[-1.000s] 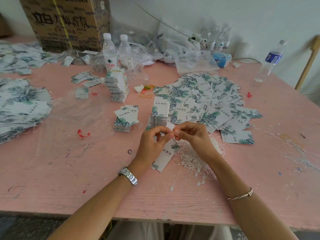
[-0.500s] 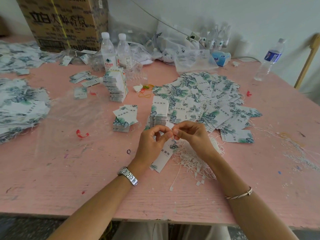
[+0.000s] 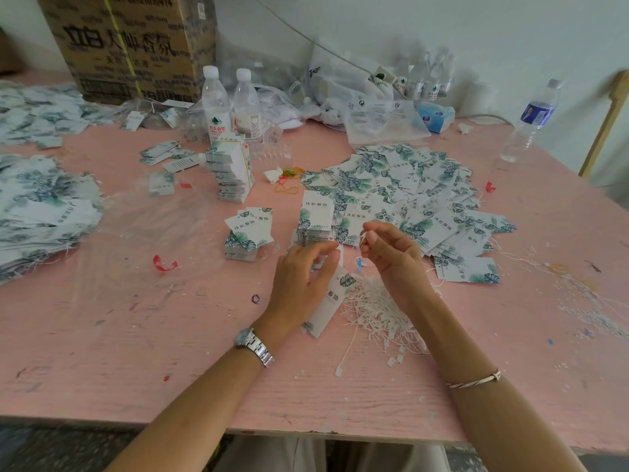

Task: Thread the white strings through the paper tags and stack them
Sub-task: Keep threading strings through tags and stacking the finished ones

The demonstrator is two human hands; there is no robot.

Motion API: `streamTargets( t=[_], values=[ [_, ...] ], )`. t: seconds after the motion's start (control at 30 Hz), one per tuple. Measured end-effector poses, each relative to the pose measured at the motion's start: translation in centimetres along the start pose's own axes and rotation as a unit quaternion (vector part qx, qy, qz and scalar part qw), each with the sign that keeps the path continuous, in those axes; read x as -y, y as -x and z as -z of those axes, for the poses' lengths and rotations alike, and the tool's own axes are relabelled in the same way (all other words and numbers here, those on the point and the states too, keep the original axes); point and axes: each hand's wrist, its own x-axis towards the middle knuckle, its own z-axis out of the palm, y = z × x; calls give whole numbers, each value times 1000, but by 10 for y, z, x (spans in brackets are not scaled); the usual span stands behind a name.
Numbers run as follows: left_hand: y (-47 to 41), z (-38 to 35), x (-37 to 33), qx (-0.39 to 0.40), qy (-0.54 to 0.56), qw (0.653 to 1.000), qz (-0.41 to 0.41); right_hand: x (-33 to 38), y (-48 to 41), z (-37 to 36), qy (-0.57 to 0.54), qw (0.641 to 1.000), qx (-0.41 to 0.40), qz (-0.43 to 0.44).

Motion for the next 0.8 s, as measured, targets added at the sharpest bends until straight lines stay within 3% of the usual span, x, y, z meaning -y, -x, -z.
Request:
streamTargets(
  t=[0.13, 0.43, 0.63, 0.8],
  values=[
    [1, 1, -1, 103, 170, 975, 101, 3, -3, 4, -53, 998, -35, 0],
    [2, -4, 2, 121, 266, 953, 78, 3, -7, 14, -76, 990, -118, 8],
    [0, -2, -1, 64, 332, 937, 87, -2, -5, 14, 142, 977, -158, 31],
    [-4, -1, 0, -68, 345, 933, 73, -2, 2, 1, 301, 946, -106, 55]
  ],
)
